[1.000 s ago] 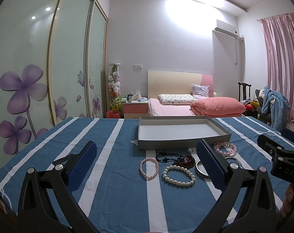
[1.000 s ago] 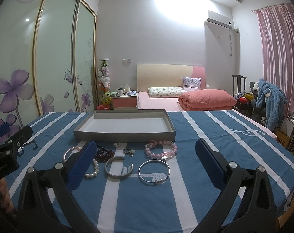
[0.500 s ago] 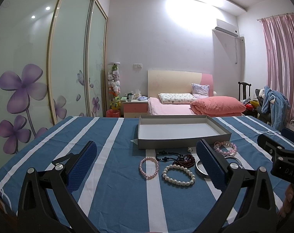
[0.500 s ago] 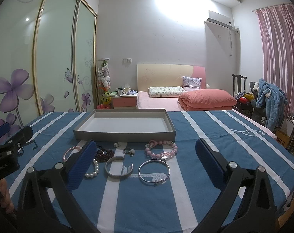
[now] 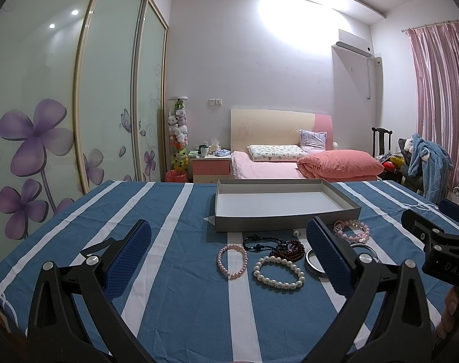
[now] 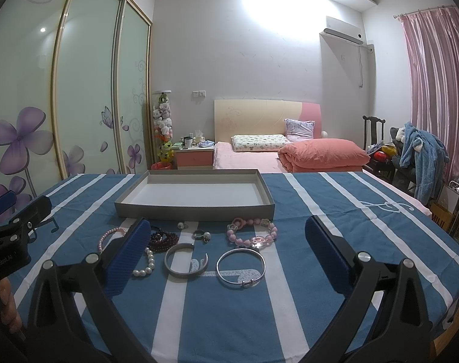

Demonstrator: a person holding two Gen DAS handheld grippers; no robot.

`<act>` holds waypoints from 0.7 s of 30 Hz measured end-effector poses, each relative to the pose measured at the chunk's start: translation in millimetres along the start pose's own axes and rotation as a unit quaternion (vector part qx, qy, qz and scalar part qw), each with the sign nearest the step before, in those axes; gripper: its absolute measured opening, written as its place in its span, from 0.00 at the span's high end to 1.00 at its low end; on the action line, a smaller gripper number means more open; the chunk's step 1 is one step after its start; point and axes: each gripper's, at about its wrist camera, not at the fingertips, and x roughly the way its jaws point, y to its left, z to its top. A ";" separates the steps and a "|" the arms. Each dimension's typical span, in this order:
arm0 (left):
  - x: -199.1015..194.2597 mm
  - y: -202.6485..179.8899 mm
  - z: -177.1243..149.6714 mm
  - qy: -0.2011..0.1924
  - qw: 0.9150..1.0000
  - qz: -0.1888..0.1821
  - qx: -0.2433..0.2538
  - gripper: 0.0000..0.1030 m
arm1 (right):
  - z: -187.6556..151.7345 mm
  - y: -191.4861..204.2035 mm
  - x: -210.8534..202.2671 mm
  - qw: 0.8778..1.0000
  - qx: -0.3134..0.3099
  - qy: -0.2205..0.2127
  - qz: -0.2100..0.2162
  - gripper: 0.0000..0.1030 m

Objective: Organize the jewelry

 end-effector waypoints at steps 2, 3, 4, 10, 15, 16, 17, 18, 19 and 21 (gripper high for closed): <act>-0.3 0.0 0.0 0.000 1.000 0.000 0.000 0.02 | 0.0 0.0 0.0 1.000 0.000 0.000 0.000 0.04; -0.2 0.0 0.0 0.000 1.000 0.000 0.000 0.02 | -0.1 -0.1 -0.1 1.000 0.000 0.000 0.000 0.04; -0.6 -0.1 -0.1 0.000 1.000 0.000 0.000 0.02 | -0.1 0.0 0.1 1.000 0.000 0.000 0.000 0.04; -0.6 0.0 -0.1 0.001 1.000 0.000 0.000 0.02 | -0.3 0.1 0.5 1.000 0.000 0.001 0.000 0.04; -0.3 0.0 0.0 0.001 1.000 0.000 0.000 0.02 | -0.5 0.3 1.1 1.000 0.000 0.001 0.000 0.04; -0.3 0.0 0.0 0.001 1.000 0.000 0.000 0.02 | -0.4 0.3 1.2 1.000 0.000 0.001 0.000 0.04; -0.2 0.0 0.0 0.001 1.000 0.000 0.000 0.02 | -0.4 0.3 1.2 1.000 0.000 0.001 0.000 0.04; -0.4 0.0 -0.2 0.002 1.000 0.001 0.000 0.02 | -0.4 0.4 1.2 1.000 0.000 0.001 0.000 0.04; -0.3 0.1 -0.2 0.002 1.000 0.001 0.000 0.02 | -0.3 0.4 1.3 1.000 0.000 0.001 0.000 0.04; 3.7 -3.6 -7.3 0.006 1.000 0.001 -0.001 0.02 | -0.7 0.3 1.6 1.000 0.000 0.004 -0.001 0.04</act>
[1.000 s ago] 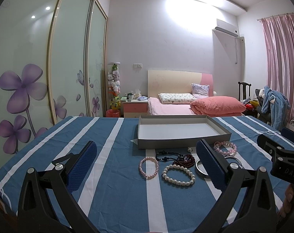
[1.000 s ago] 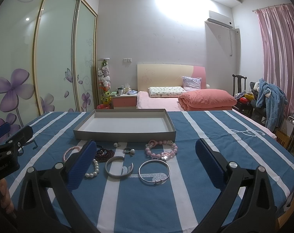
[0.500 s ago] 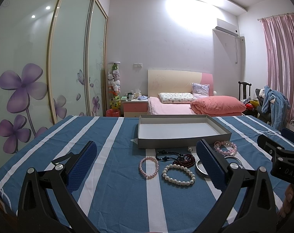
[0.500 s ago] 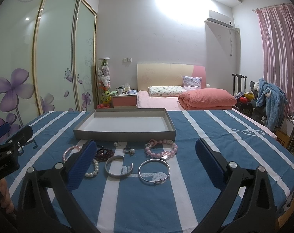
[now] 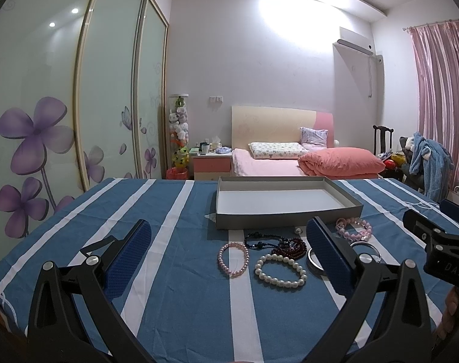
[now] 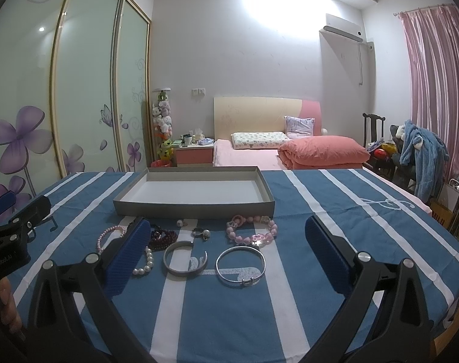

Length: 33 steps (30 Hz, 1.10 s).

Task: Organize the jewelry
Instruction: 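Lower left tool onto pink pearl bracelet and close while right tool approaches thin silver bangle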

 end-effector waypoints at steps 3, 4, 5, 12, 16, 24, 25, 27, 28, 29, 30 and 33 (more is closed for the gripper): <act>4.3 2.9 -3.4 0.017 1.000 -0.003 -0.003 0.02 | -2.6 -2.9 7.7 1.000 0.004 0.015 0.000 0.04; 8.0 4.9 -2.5 0.025 1.000 -0.001 -0.005 0.02 | -3.6 -4.9 11.7 1.000 0.008 0.023 0.000 0.04; 13.7 6.4 -5.3 0.032 0.999 0.000 -0.007 0.02 | -4.8 -8.6 17.1 0.999 0.014 0.034 -0.001 0.04; 42.2 21.8 -10.4 0.115 0.993 -0.019 -0.018 0.02 | -22.1 -29.3 65.6 0.988 0.039 0.147 -0.015 0.06; 56.2 25.7 -11.0 0.162 0.986 -0.027 -0.013 0.02 | -36.6 -35.5 101.7 0.969 0.049 0.242 0.005 0.18; 78.3 30.6 -16.3 0.202 0.979 -0.026 0.006 0.02 | -50.8 -21.2 129.9 0.952 0.009 0.306 -0.003 0.22; 80.8 29.9 -16.2 0.204 0.979 -0.022 0.011 0.02 | -50.6 -17.9 132.8 0.952 0.000 0.307 -0.007 0.23; 85.5 29.2 -14.8 0.206 0.978 -0.016 0.019 0.02 | -49.7 -14.1 138.1 0.952 -0.004 0.307 -0.003 0.24; 88.1 29.3 -13.8 0.207 0.978 -0.013 0.024 0.02 | -48.9 -12.9 140.7 0.952 -0.005 0.306 -0.003 0.25; 90.8 29.7 -13.0 0.209 0.977 -0.011 0.028 0.02 | -46.9 -13.8 143.0 0.952 -0.005 0.307 -0.002 0.26; 94.4 29.8 -11.7 0.210 0.977 -0.010 0.033 0.02 | -46.2 -13.9 145.3 0.952 -0.005 0.306 -0.001 0.27; 104.4 29.3 -8.8 0.214 0.976 -0.008 0.045 0.02 | -44.2 -12.6 143.8 0.954 -0.009 0.300 0.005 0.34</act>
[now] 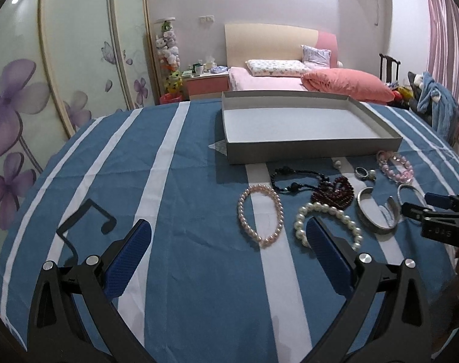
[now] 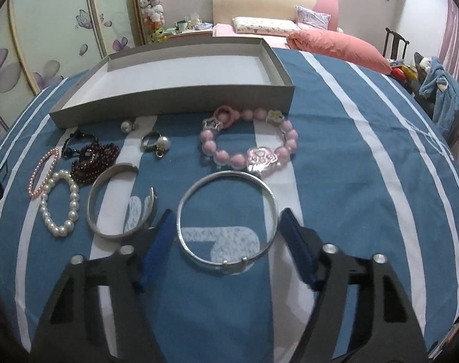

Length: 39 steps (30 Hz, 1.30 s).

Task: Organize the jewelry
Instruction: 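Lower left tool onto pink pearl bracelet and close while right tool approaches thin silver bangle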

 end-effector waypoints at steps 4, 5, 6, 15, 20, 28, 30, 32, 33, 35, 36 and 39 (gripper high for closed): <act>12.9 -2.5 8.8 0.013 1.000 0.001 0.016 0.07 | 0.1 -3.1 -2.6 1.000 -0.004 -0.004 0.002 0.35; 17.7 -2.6 10.6 0.018 1.000 0.001 0.018 0.09 | 0.6 -3.3 -3.1 1.000 -0.004 -0.005 0.002 0.34; 22.9 -2.3 12.0 0.025 1.000 0.003 0.018 0.14 | 1.0 -2.6 -3.4 1.000 -0.004 -0.006 0.002 0.34; 58.6 -2.7 12.5 0.082 0.996 -0.001 0.018 0.43 | 4.3 -4.9 -1.4 1.000 -0.005 -0.010 0.003 0.34; 55.3 0.3 8.2 0.092 0.996 -0.014 0.011 0.53 | 6.1 -6.2 0.1 1.000 -0.005 -0.008 0.002 0.32; 53.2 1.0 9.2 0.091 0.995 -0.028 0.002 0.61 | 10.1 -8.7 0.6 1.000 -0.017 0.003 0.010 0.31; 57.2 0.2 10.2 0.090 0.996 -0.028 0.003 0.62 | 11.8 -9.0 1.6 1.000 -0.020 0.004 0.012 0.34; 57.0 -0.8 10.4 0.088 0.996 -0.029 0.005 0.79 | 12.5 -7.9 1.1 1.000 -0.026 0.006 0.013 0.34; 57.0 -0.5 10.5 0.088 0.996 -0.030 0.006 0.88 | 12.6 -7.9 1.0 1.000 -0.027 0.007 0.014 0.35; 57.7 0.4 11.1 0.089 0.995 -0.034 0.005 0.93 | 12.2 -9.2 0.3 1.000 -0.025 0.007 0.017 0.35; 57.7 1.5 11.1 0.089 0.995 -0.037 0.003 0.94 | 11.4 -9.8 -0.6 1.000 -0.023 0.007 0.018 0.35; 55.5 6.5 9.9 0.090 0.995 -0.041 -0.002 0.94 | 7.8 -11.6 -3.0 1.000 -0.016 0.003 0.021 0.35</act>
